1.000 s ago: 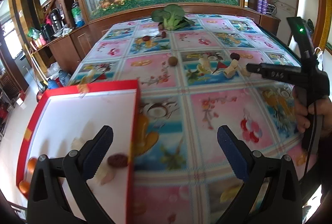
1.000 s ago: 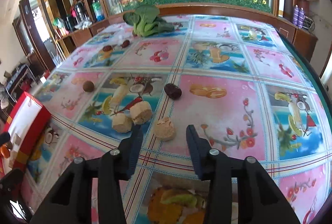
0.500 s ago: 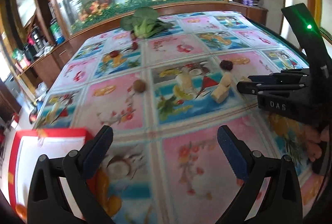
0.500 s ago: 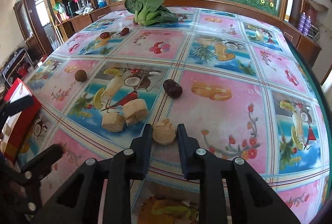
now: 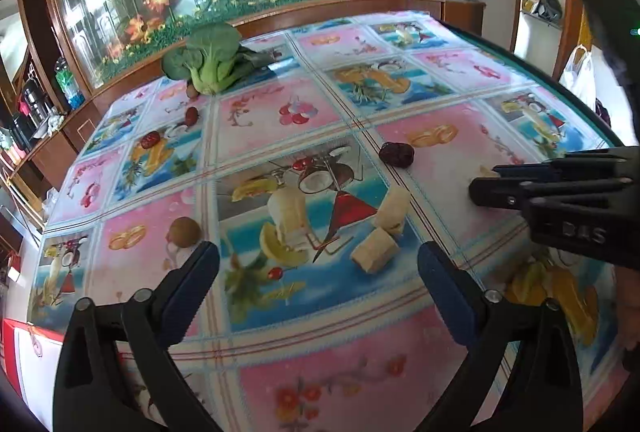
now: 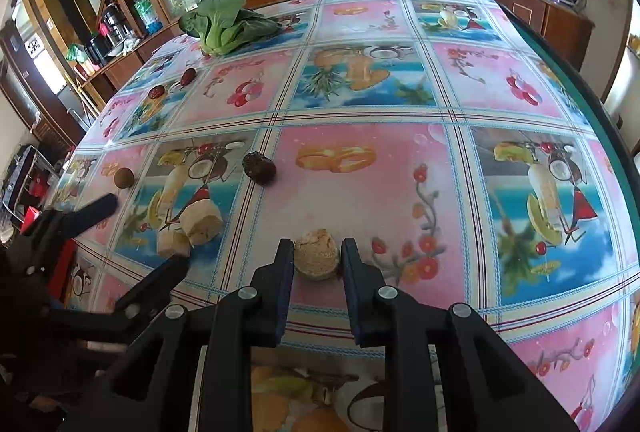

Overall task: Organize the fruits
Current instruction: 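Grasp a beige cube with the left tool while the right tool grasps a round tan biscuit, then carry the cube over the tray with the left tool while the right tool carries the biscuit, then lower the beige cube into the tray with the left tool while the right tool lowers the biscuit, then open the left tool to drop the cube while the right tool releases the biscuit, then withdraw both open tools from the tray back over the table, then grasp a beige cube with the left tool while the right tool grasps a dark date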

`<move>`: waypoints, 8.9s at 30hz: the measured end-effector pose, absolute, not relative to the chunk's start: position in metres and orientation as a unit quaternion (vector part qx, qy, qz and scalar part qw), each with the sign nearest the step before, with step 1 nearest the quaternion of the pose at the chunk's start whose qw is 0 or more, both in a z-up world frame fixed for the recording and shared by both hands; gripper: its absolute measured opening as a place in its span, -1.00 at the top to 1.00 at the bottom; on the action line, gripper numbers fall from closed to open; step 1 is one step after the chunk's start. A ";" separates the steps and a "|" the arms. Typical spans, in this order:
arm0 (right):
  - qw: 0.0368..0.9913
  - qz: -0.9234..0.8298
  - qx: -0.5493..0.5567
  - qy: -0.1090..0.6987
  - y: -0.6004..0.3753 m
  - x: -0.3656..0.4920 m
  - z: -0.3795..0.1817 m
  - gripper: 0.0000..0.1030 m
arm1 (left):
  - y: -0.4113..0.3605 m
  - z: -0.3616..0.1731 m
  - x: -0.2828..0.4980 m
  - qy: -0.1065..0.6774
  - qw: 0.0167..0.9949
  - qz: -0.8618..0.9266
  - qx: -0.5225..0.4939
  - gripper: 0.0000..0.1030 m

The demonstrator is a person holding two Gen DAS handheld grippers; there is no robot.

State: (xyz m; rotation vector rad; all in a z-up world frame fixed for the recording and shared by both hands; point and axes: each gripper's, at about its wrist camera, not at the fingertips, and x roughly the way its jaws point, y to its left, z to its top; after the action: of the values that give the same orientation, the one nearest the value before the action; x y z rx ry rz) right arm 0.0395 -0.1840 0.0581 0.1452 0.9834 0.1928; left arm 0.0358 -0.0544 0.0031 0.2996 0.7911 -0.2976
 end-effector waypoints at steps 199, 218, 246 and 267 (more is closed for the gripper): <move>0.813 0.420 0.022 0.403 0.091 -0.063 0.078 0.41 | 0.216 0.022 -0.087 0.424 0.896 0.132 0.017 -0.39; 0.860 0.326 0.088 0.382 0.017 -0.019 0.089 0.35 | 0.196 0.043 -0.088 0.397 0.906 0.142 0.019 -0.70; 0.894 0.222 0.129 0.367 -0.112 0.018 0.097 0.34 | 0.096 0.064 -0.059 0.385 0.910 0.082 0.125 -0.73; 0.885 0.136 0.205 0.394 -0.233 0.067 0.081 0.34 | -0.005 0.058 -0.019 0.364 0.915 -0.040 0.171 -0.73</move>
State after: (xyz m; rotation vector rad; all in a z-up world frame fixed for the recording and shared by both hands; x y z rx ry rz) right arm 0.0667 -0.2327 0.0809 0.4271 0.8199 0.2820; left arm -0.0190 -0.0049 0.0583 0.3515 0.7486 -0.0822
